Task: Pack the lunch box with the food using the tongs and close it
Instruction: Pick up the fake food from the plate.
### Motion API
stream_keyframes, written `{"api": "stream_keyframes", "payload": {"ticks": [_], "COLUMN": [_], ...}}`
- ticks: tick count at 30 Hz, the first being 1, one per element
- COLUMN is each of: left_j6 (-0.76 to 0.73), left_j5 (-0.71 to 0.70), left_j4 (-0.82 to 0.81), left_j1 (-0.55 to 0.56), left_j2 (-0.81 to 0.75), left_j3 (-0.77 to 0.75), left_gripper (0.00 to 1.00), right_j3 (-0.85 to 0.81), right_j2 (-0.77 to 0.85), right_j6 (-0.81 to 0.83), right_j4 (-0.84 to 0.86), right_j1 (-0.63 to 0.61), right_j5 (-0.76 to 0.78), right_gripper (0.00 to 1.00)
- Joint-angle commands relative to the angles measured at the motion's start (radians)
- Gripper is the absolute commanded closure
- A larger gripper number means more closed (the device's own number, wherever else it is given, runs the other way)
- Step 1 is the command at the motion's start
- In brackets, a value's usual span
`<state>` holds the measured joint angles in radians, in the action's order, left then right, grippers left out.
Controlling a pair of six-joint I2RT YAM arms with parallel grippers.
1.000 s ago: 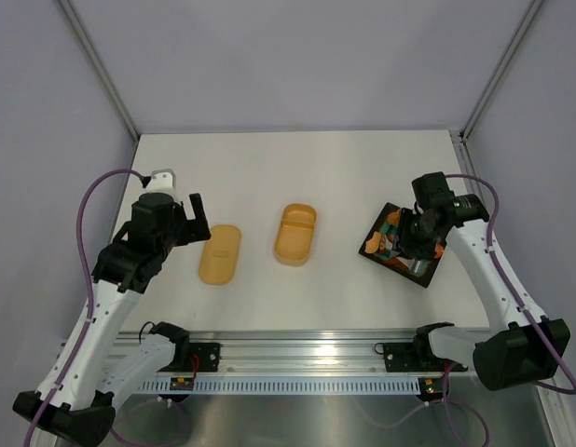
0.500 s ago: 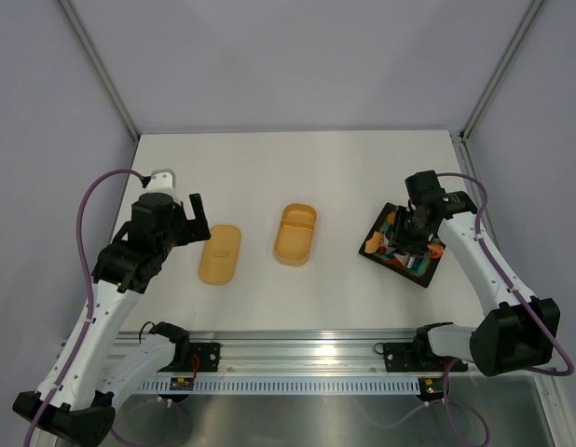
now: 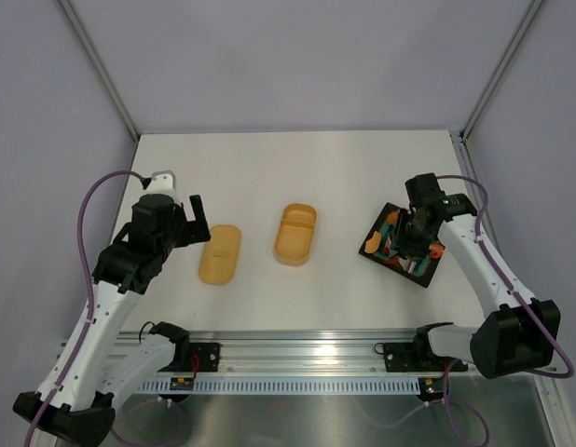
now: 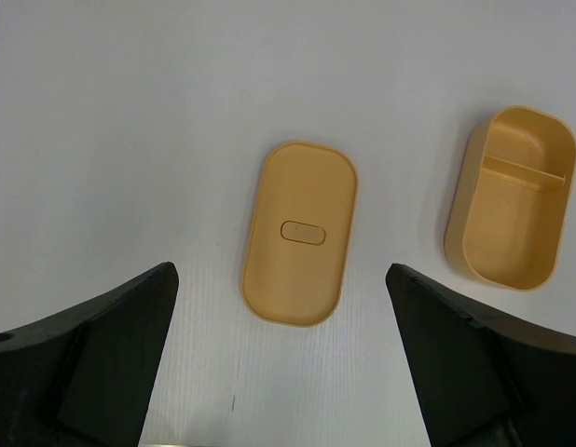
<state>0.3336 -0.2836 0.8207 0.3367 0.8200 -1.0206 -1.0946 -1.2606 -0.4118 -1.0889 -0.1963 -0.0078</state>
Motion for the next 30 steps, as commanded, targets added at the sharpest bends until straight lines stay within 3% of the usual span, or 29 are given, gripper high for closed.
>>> {"api": "stream_keyframes", "payload": {"ticks": [1,8,27,30], "left_j6": [0.005,0.007,0.005,0.005], "left_j5": [-0.002,-0.002,0.0,0.0], "left_j4": [-0.029,-0.028,-0.034,-0.037], "left_j1": [-0.004,-0.004,-0.002,-0.004], "left_j2": [-0.009,-0.015,-0.012,-0.012], "left_j3": [0.005,0.013,0.022,0.024], "left_gripper": [0.01,0.01,0.01,0.01], "right_j3": [0.001,0.019,0.004,0.001], "right_j2": [0.009,-0.01,-0.002,0.0], "right_j6": [-0.005,-0.002,0.001,0.004], "right_j4": [0.001,0.029,0.021,0.018], "right_j1": [-0.006,-0.006,-0.006,-0.006], "right_j5": [0.043,0.012,-0.047,-0.049], "right_gripper": [0.54,0.5,0.52,0.62]}}
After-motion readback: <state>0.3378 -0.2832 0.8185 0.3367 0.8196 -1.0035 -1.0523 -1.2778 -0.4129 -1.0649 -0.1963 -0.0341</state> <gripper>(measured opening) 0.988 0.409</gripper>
